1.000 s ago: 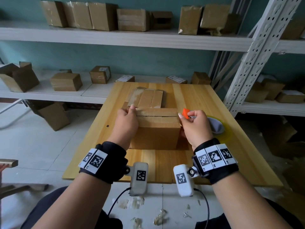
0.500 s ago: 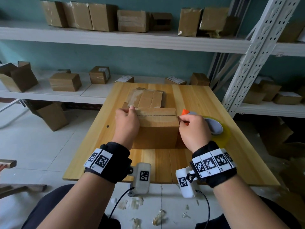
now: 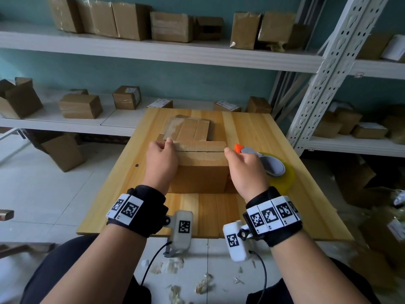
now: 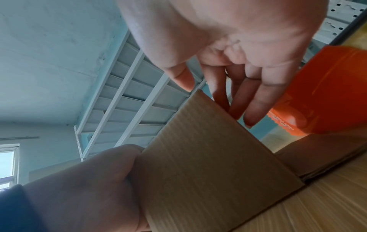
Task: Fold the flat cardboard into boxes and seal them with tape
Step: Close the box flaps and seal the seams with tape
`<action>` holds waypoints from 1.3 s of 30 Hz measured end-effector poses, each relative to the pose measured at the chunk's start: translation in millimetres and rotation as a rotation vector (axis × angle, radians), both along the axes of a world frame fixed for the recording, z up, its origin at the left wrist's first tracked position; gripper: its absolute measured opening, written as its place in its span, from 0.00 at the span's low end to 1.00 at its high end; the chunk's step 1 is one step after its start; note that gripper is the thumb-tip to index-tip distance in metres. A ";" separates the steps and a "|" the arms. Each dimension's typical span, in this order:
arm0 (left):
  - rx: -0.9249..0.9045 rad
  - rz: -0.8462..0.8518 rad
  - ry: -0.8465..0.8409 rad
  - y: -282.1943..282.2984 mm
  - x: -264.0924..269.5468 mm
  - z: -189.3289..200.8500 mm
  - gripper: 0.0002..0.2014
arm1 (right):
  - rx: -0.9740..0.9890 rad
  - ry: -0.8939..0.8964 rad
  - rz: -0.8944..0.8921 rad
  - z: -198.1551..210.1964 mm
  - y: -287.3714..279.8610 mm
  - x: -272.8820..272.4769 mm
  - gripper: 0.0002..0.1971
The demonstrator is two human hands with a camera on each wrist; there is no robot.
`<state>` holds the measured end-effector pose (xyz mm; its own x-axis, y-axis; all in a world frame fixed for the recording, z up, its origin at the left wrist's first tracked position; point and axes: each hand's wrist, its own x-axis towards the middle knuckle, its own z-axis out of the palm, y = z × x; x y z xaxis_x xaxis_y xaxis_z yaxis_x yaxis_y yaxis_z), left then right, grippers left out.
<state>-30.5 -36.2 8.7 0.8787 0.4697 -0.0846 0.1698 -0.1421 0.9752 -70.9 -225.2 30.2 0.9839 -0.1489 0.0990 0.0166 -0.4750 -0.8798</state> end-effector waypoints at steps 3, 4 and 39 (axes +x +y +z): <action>0.002 -0.015 0.008 0.8 -2.9 2.6 0.17 | -0.040 -0.002 -0.007 3.1 1.6 -4.6 0.32; -0.003 -0.021 0.007 1.2 -4.8 3.8 0.17 | -0.047 -0.002 -0.008 3.9 2.7 -6.0 0.32; -0.041 -0.186 -0.274 -15.4 -31.9 -10.5 0.28 | -0.030 -0.006 -0.059 -5.0 27.0 5.1 0.44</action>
